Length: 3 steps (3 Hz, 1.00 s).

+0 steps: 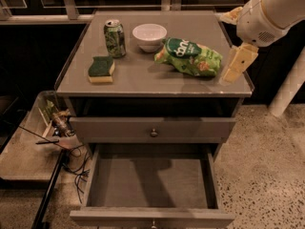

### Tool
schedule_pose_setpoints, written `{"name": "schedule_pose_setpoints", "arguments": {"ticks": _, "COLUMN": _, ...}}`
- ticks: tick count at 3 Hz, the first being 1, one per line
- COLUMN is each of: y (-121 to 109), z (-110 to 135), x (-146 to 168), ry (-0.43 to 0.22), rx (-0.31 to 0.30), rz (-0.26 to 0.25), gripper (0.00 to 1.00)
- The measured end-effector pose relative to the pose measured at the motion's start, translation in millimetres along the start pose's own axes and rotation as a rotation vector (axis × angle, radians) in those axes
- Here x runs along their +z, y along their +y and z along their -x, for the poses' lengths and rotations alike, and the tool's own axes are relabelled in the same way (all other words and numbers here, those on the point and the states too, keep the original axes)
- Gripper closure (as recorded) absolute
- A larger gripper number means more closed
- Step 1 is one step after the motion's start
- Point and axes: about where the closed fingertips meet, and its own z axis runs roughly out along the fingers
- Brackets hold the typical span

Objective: Place green rice chip bag into middle drawer

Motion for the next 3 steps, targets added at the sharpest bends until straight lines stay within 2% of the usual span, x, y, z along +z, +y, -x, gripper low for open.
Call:
{"name": "schedule_pose_setpoints", "arguments": {"ticks": 1, "y": -25.5, "z": 16.6, "x": 32.5, "ry": -0.023, "rx": -0.054, "rz": -0.014, "gripper": 0.0}}
{"name": "schedule_pose_setpoints", "arguments": {"ticks": 2, "y": -53.2, "z": 22.8, "x": 74.5, "ry": -0.057, "rx": -0.035, "rz": -0.015, "gripper": 0.0}}
{"name": "schedule_pose_setpoints", "arguments": {"ticks": 3, "y": -72.8, "z": 11.9, "x": 108.3, "ry": -0.067, "rx": 0.042, "rz": -0.011, "gripper": 0.0}}
